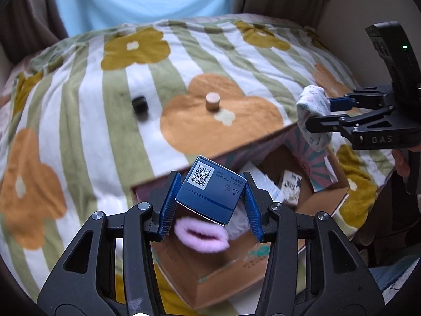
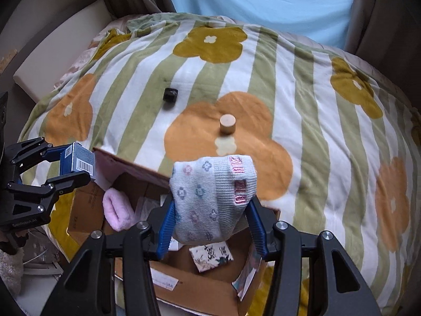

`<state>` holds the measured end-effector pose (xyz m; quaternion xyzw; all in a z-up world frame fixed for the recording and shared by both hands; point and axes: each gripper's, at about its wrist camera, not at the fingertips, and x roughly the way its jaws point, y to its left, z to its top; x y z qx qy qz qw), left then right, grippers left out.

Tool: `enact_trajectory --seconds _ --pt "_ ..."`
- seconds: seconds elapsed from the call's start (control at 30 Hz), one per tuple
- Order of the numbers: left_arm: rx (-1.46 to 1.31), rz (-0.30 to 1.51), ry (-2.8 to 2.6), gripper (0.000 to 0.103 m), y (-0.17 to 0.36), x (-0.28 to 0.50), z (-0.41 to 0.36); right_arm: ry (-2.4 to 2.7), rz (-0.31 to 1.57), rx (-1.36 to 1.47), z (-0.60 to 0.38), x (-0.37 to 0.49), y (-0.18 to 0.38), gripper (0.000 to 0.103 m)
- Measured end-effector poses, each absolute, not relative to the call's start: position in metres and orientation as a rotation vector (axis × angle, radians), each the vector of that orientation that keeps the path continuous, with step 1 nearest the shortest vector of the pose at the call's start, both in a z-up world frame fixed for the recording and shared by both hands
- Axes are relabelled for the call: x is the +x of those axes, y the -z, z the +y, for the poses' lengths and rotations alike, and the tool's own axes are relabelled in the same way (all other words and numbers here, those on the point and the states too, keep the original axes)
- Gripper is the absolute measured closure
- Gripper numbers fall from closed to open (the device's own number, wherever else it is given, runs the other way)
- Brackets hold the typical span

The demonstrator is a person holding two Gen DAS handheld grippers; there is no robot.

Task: Organize objects
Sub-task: 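Carry the blue box over the cardboard box with left tool while right tool carries the socks, then release the blue box into the cardboard box with left tool while right tool releases the socks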

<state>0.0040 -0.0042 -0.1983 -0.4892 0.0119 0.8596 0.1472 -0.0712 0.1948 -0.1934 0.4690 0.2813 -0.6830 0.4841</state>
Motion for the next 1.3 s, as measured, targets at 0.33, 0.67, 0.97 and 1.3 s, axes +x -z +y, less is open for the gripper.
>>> enact_trajectory --seconds 0.33,0.67,0.97,1.3 --pt "-1.504 -0.068 -2.49 0.06 0.252 0.027 0.02 1.631 0.668 1.254 0.229 -0.052 0.239 0.056" --pt "-1.542 -0.064 -2.487 0.06 0.26 0.022 0.031 1.622 0.644 1.266 0.232 -0.051 0.244 0.057" --pt "-1.583 -0.067 -2.46 0.059 0.271 0.025 0.04 1.614 0.625 1.317 0.227 -0.059 0.259 0.057" --pt "-1.577 -0.118 -2.462 0.0 0.257 0.031 0.041 1.648 0.552 1.294 0.229 -0.065 0.245 0.022"
